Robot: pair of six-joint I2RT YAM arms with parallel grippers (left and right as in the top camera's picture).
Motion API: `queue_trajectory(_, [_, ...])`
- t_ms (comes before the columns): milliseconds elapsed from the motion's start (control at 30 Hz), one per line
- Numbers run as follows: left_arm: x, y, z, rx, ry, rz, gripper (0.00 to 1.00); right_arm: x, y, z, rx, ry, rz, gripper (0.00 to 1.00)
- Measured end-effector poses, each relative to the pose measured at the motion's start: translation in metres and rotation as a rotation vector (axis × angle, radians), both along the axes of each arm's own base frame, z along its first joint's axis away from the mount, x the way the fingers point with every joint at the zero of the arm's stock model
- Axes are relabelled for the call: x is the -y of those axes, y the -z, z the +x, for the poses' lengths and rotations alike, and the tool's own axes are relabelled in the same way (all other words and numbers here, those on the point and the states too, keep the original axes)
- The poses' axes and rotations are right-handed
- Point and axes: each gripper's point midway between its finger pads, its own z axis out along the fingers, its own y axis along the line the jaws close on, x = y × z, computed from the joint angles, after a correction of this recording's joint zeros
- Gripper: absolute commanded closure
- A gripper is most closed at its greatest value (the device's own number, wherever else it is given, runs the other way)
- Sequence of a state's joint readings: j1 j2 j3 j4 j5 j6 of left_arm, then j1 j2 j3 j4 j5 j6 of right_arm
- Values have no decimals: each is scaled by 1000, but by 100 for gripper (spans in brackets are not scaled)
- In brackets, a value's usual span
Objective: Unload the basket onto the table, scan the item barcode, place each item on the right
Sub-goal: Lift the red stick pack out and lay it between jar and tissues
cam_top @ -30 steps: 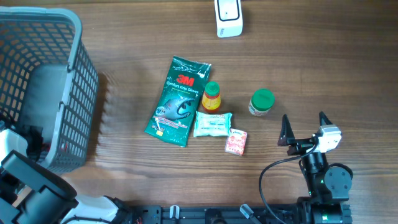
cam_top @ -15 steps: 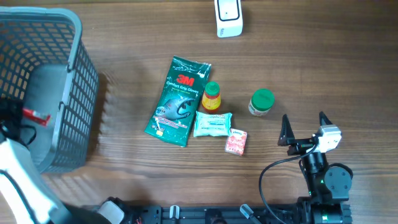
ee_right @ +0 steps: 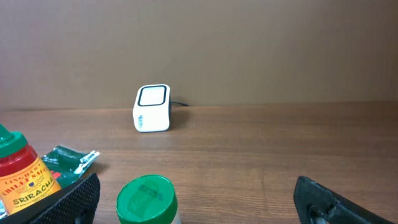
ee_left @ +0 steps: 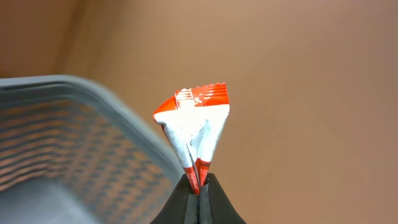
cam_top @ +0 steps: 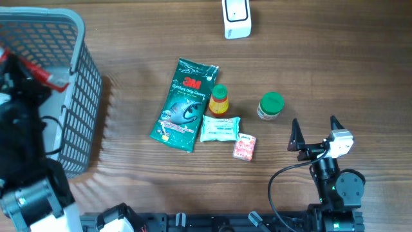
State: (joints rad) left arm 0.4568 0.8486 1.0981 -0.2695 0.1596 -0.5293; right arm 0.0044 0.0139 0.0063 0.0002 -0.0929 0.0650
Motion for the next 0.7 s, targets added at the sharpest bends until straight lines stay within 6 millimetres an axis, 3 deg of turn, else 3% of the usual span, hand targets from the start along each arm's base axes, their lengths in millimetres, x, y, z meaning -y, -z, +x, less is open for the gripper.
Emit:
queue_trajectory(100, [35,-9,7,32,114,12,96,0,0,0,0,0,0,0])
queue_trajectory(300, [103,3,38,-2,342,-5,96,0,0,0,0,0,0,0])
queue_trajectory(567, [215,37,87,-60,648,-12,96,0,0,0,0,0,0,0])
queue_trajectory(600, [219,38,88,-61,658,-12,96,0,0,0,0,0,0,0])
queue_trajectory(633, [246,49,95,-76,720,-11,96,0,0,0,0,0,0,0])
queue_trajectory(700, [273,61,101,-92,776,-10,96,0,0,0,0,0,0,0])
